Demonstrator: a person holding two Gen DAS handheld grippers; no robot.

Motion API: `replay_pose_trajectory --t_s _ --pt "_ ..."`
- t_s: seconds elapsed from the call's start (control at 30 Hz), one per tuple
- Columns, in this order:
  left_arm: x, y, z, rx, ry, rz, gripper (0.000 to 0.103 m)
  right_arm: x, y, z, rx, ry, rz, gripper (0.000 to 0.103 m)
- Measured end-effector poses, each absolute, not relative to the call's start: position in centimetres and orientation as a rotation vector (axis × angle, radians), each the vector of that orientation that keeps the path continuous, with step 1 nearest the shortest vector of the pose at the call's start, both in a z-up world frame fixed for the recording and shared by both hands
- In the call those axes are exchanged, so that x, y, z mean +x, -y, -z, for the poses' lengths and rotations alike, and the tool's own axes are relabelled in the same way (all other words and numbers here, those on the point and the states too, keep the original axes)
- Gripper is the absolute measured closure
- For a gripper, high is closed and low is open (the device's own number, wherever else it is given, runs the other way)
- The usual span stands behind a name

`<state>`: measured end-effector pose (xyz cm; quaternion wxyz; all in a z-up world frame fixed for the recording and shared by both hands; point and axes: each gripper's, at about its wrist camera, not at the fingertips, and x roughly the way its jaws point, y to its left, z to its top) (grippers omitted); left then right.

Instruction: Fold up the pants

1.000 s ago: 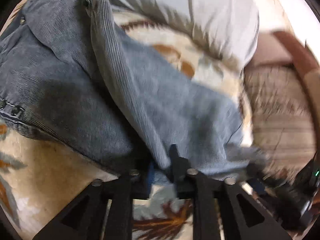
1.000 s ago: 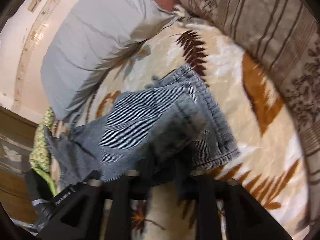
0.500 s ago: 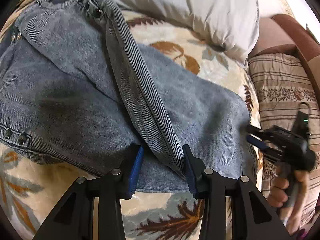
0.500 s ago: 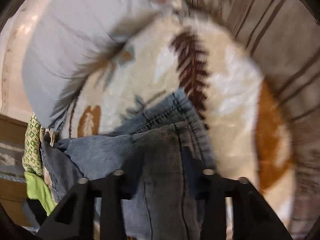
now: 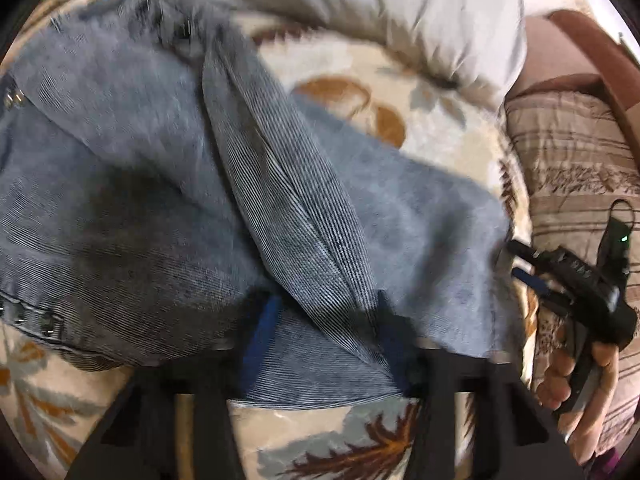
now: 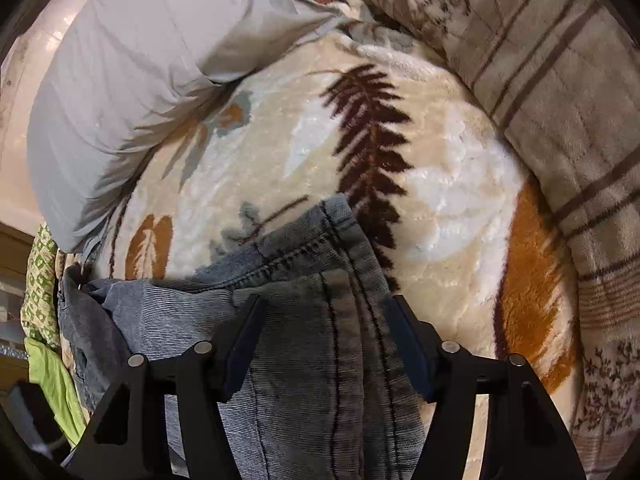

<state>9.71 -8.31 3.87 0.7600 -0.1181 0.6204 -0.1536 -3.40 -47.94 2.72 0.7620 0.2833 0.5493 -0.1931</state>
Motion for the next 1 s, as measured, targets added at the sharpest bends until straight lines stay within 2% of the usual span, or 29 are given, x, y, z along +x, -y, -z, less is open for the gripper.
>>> replay_pose_trajectory --t_s 0.1,0.2,0.23,0.27,0.3,0.47,0.5,0.53,0.57,0.7,0.8,0.9,0.97,1.0 --pt "9.1 8.4 -3.3 -0.203 -1.336 0.386 0.081 -2.9 47.3 -2.4 0.573 -1.213 0.422 0.041" --pt "8.2 8.2 -3.1 -0.186 -1.307 0.417 0.082 -2.4 46.6 -2.3 0.538 -1.223 0.432 0.041" --pt "8.1 8.2 -2.9 -0.203 -1.314 0.411 0.082 -2.3 46.3 -2.3 0.516 -1.226 0.437 0.044" --pt "8.4 8.1 -2.8 -0.231 -1.327 0.404 0.082 -2.0 45.8 -2.5 0.483 -1.228 0.445 0.06" --pt "8.3 7.7 -2.7 -0.258 -1.34 0.409 0.082 -1.8 45.5 -2.5 0.465 -1.235 0.446 0.067" --pt "7.9 7.8 -2.1 -0.246 -1.331 0.42 0.082 -0.6 44.3 -1.2 0.359 -1.296 0.46 0.068" --pt "7.8 7.8 -2.2 -0.242 -1.326 0.418 0.082 -0.5 44.2 -1.3 0.345 -1.286 0.467 0.071" --pt "7.8 7.9 -2.3 -0.234 -1.321 0.419 0.083 -0.3 43.9 -1.4 0.335 -1.279 0.449 0.084" --pt "7.6 7.9 -2.5 -0.242 -1.316 0.427 0.085 -0.3 43.7 -1.7 0.33 -1.269 0.45 0.086" --pt "7.0 7.7 -3.9 -0.315 -1.266 0.481 0.092 -0.7 43.5 -6.3 0.297 -1.078 0.482 0.088" --pt "6.6 8.5 -4.5 -0.336 -1.226 0.494 0.093 -0.2 43.7 -8.5 0.246 -0.991 0.498 0.088" --pt "6.5 9.9 -2.9 -0.29 -1.251 0.484 0.093 1.1 44.9 -5.1 0.238 -1.084 0.525 0.087" --pt "6.6 10.4 -1.2 -0.253 -1.282 0.47 0.091 1.4 45.4 -1.5 0.238 -1.202 0.546 0.08" --pt "6.6 10.3 -1.2 -0.258 -1.277 0.466 0.09 1.2 45.3 -1.5 0.228 -1.184 0.549 0.081"
